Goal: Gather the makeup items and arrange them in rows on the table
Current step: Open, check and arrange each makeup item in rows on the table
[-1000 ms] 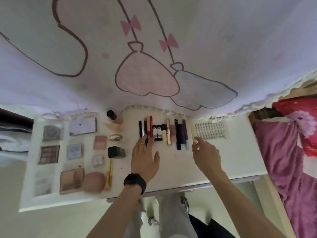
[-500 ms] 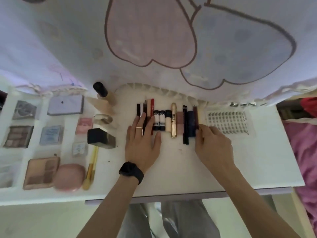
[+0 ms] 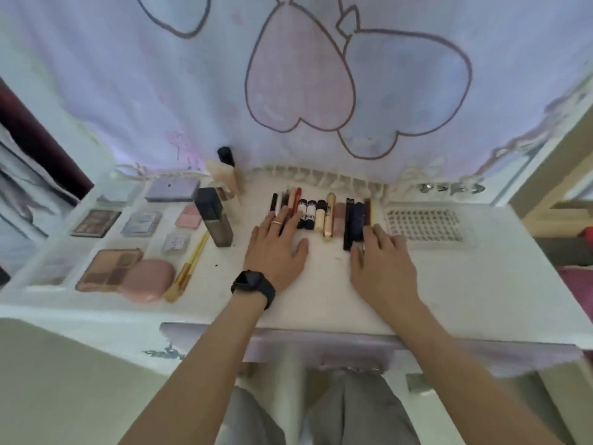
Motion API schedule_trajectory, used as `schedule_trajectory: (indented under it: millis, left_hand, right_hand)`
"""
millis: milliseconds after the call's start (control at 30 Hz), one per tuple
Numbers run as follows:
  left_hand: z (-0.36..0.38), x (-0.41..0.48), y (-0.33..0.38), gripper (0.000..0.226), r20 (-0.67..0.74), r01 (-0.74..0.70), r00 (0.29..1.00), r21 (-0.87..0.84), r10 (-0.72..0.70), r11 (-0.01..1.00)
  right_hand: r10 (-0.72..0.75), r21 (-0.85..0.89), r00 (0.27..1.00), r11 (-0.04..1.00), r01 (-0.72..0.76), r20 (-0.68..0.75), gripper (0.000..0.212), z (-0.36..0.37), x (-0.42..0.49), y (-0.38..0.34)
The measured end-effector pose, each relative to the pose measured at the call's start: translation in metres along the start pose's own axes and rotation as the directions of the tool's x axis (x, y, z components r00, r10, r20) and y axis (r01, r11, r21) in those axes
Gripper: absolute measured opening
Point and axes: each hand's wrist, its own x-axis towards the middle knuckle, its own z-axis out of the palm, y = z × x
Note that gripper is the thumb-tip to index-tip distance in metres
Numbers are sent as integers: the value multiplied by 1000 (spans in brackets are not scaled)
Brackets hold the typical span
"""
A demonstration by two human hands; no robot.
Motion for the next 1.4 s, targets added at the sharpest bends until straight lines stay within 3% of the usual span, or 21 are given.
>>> schedule_trajectory:
  millis: [567, 1000, 1133, 1233, 1400]
  left_hand:
    - [-4, -23, 6, 63, 23, 79, 997, -5, -79, 997]
    - [-4, -24, 6, 62, -17, 37, 999, -6, -37, 999]
    - [-9, -32, 10, 60, -103, -33, 994, -40, 28, 999]
    - [-7, -43, 19, 58, -145, -99, 986, -75, 87, 992]
    - [-2, -57, 61, 53, -156, -193, 972, -117, 174, 974]
  right_hand:
    - [88, 267, 996, 960, -79, -19, 41, 1, -17, 8]
    - [55, 290, 998, 956, -41, -41, 42, -1, -17, 8]
    - [65, 353, 973, 935, 18, -221, 23, -12, -35, 30]
    - [103, 281, 948, 960, -15, -302, 27, -20, -40, 73]
    - [110, 84, 992, 991, -105, -67, 51, -31, -32, 122]
